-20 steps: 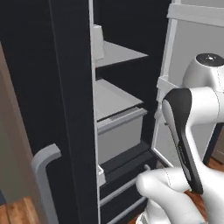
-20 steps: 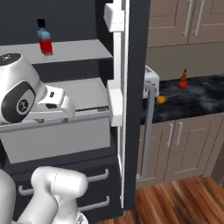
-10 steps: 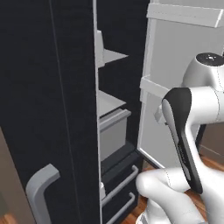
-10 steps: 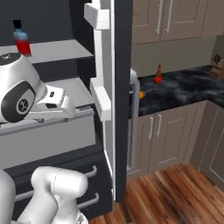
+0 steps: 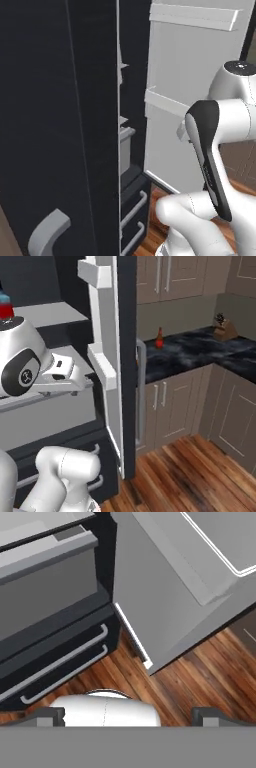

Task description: Place the liquor and beer on the top shelf of the fridge to keep them out of children's reach, and place the orange on lower shelves for easy access.

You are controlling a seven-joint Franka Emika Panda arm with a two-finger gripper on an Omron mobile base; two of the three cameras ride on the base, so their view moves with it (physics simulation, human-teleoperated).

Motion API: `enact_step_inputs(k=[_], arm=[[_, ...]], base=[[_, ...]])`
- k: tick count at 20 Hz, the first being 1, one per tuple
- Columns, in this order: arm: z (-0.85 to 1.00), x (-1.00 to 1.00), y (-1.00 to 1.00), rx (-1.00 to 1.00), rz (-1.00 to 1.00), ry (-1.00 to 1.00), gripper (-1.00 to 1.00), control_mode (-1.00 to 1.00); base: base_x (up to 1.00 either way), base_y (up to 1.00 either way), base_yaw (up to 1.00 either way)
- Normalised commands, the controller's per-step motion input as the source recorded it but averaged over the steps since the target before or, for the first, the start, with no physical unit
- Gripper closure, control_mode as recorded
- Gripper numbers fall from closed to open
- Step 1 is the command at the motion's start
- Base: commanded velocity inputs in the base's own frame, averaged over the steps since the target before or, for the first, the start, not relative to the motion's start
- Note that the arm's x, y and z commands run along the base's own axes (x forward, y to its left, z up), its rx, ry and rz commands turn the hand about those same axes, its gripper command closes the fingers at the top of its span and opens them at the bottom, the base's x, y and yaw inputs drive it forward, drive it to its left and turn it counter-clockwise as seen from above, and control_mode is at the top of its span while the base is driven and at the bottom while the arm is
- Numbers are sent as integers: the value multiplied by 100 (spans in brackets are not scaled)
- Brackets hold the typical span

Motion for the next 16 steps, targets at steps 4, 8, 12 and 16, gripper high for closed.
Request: enact_step_inputs(k=[4, 8, 12, 16], arm=[[0, 0, 0, 0, 0, 0, -100, 100], [0, 0, 0, 0, 0, 0, -100, 100], [0, 0, 0, 0, 0, 0, -100, 100], [0, 0, 0, 0, 0, 0, -100, 100]], base=[[-78, 14, -41], [-83, 6, -45], [-73, 0, -54], [-67, 0, -59]])
